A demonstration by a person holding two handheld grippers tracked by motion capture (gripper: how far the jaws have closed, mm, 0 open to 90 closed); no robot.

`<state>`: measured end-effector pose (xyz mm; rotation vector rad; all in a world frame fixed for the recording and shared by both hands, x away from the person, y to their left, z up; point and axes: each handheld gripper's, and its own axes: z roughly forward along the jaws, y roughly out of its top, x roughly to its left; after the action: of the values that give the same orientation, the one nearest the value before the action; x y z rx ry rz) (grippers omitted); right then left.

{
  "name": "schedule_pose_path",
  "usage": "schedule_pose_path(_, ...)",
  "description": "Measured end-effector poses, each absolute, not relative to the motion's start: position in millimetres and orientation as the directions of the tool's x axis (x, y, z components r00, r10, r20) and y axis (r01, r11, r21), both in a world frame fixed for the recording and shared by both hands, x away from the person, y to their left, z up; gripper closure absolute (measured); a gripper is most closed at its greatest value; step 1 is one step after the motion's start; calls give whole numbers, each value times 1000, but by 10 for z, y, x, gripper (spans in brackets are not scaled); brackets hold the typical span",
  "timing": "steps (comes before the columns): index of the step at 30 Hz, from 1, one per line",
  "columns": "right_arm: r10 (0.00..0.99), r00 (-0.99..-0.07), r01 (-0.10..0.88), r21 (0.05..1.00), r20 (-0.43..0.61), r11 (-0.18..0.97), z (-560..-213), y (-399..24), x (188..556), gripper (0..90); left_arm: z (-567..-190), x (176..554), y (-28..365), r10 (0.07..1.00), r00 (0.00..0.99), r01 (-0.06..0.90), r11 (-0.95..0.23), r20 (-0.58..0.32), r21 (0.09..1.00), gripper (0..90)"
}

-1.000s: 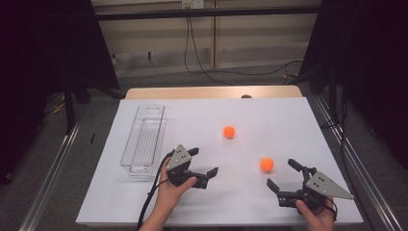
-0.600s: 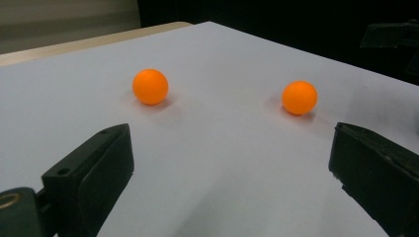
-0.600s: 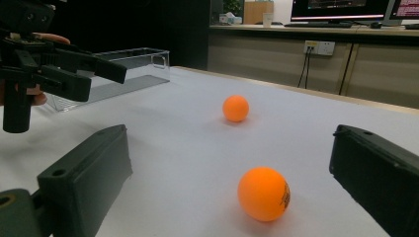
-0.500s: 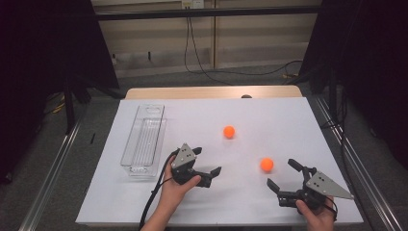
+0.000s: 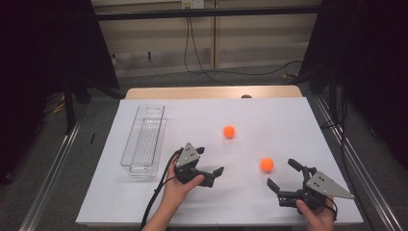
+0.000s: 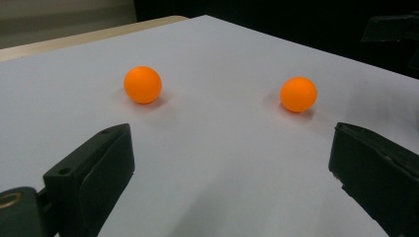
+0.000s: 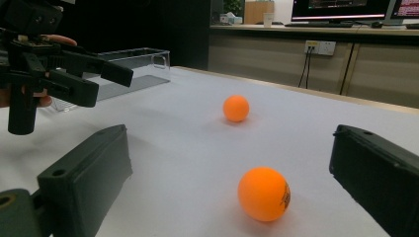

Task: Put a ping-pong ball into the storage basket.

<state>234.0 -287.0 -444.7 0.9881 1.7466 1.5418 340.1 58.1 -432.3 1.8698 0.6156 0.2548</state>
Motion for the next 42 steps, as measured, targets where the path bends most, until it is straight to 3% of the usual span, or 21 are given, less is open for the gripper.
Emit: schedule_pose_path(42, 837, -547, 140, 989, 36, 49, -4448, -2866, 2339, 19, -4333, 3464, 322, 507, 853, 308, -296, -124, 904, 39)
